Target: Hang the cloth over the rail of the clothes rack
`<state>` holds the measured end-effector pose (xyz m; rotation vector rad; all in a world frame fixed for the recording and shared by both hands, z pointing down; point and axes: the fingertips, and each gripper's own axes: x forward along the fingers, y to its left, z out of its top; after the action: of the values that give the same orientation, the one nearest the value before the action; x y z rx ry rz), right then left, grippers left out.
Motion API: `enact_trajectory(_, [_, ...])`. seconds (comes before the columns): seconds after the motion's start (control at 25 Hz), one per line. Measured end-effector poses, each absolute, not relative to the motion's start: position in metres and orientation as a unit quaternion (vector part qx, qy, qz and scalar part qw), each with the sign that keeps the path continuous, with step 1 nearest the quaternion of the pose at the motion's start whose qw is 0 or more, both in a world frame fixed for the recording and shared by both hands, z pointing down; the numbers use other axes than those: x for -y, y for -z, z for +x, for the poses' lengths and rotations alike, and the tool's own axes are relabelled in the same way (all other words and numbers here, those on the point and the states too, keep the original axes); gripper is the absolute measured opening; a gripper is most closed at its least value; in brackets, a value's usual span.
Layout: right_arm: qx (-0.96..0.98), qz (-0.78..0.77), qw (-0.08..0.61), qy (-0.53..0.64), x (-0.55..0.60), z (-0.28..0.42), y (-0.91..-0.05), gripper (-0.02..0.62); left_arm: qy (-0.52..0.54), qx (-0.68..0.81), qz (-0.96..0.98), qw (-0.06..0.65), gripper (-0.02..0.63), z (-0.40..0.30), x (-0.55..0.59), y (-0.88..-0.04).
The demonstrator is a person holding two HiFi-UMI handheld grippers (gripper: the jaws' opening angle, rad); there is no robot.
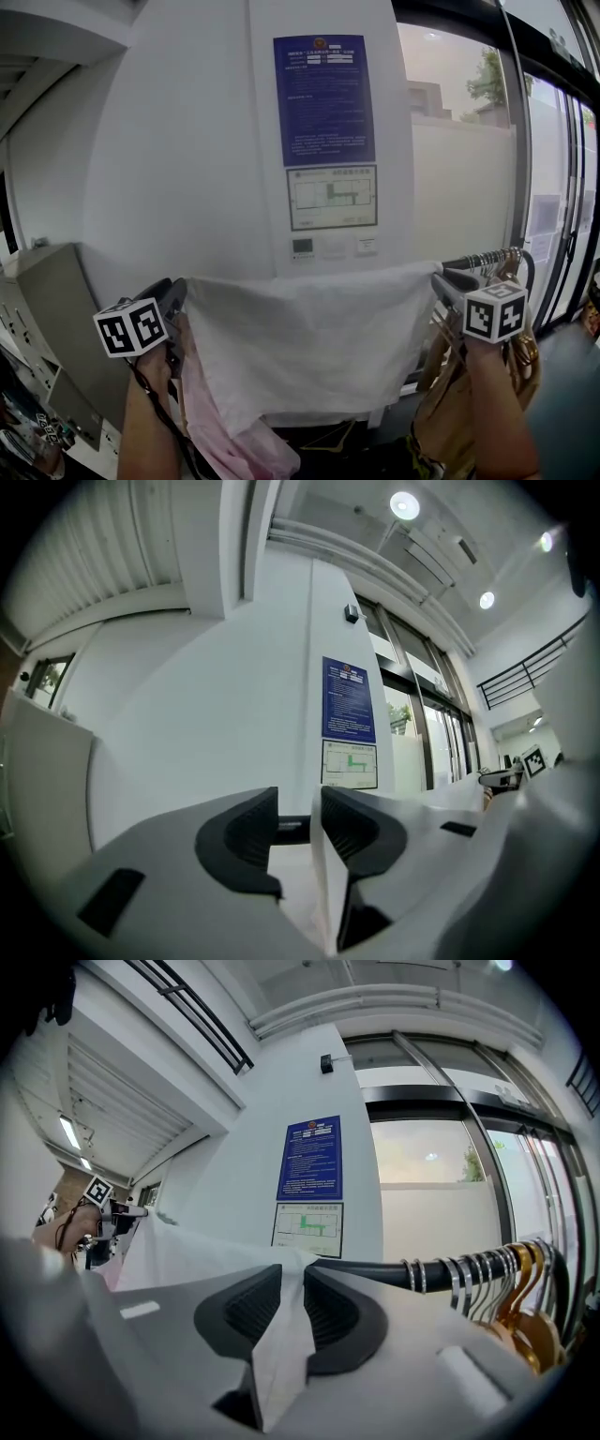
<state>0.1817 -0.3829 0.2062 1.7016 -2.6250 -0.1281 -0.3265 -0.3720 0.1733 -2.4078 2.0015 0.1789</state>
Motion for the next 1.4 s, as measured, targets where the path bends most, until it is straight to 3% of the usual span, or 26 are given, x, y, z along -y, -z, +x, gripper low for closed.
enact_trajectory(0.16, [0.833,0.551,0.0,0.048,0.382,0.179,-0.204,0.078,-0.053,-0.639,-0.767,0.015,0.153,-0.326,0.371,-0.178])
enact_trajectory(0.28, [0.824,0.564,-0.002,0.058,0.383,0.187,-0.201,0.006,-0.049,-0.638,-0.769,0.017,0.155,-0.32,0.371,-0.182])
enact_trajectory(0.52, [0.808,0.586,0.0,0.065,0.385,0.209,-0.191,0.005,-0.044,-0.637,-0.77,0.012,0.155,-0.314,0.369,-0.185])
enact_trajectory(0.8, [0.804,0.591,0.012,0.068,0.388,0.221,-0.193,0.006,-0.063,-0.631,-0.773,-0.01,0.199,-0.319,0.369,-0.192])
enact_trajectory(0.96, [0.809,0.584,0.018,0.062,0.386,0.216,-0.2,0.012,-0.045,-0.636,-0.77,0.003,0.199,-0.312,0.366,-0.197])
enact_trajectory(1.12, [0.814,0.577,0.026,0.06,0.382,0.206,-0.207,0.073,-0.041,-0.642,-0.765,0.032,0.199,-0.296,0.357,-0.191])
enact_trajectory(1.4, [0.811,0.582,0.026,0.054,0.374,0.204,-0.228,0.077,-0.033,-0.624,-0.78,0.03,0.199,-0.258,0.346,-0.221])
